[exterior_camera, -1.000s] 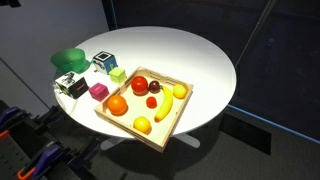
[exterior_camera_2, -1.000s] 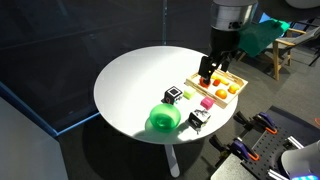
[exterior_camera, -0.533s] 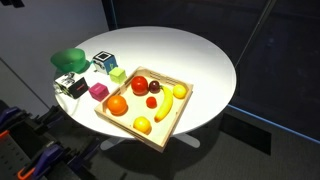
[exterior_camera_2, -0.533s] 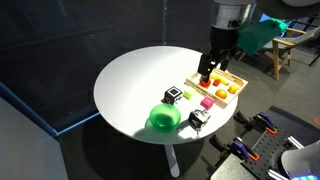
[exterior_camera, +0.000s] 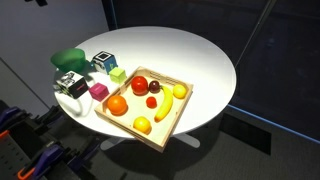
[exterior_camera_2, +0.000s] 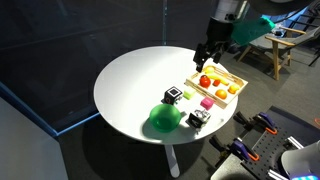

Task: Put the yellow block into the bowl

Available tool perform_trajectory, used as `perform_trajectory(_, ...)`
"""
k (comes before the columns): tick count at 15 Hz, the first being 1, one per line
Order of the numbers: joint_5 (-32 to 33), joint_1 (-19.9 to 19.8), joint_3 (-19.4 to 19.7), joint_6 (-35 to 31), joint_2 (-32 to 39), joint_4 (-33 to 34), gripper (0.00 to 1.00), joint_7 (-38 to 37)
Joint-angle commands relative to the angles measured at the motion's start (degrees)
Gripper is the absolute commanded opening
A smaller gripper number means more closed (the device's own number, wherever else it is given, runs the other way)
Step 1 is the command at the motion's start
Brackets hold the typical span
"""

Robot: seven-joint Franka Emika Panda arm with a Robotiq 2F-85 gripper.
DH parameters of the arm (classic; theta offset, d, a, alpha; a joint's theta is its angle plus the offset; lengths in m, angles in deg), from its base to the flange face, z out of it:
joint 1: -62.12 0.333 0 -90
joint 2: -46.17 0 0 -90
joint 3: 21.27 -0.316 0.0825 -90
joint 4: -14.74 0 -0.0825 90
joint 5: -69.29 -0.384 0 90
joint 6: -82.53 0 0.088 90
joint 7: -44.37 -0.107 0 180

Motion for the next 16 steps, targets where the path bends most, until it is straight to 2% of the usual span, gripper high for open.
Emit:
perform_trajectory(1,-1.41,0.17,2.42,-4.38,3.93,2.03,1.00,5.86)
perform_trajectory(8,-5.35,0.57,5.25,-12.56,12.18,3.58,1.00,16.91)
perform_trajectory(15,-5.25,-0.64,6.30,-16.50,17.72,3.58,1.00,16.61)
perform_trajectory(16,-3.92,-0.40,5.84,-16.25,16.23,2.13,1.00,15.45)
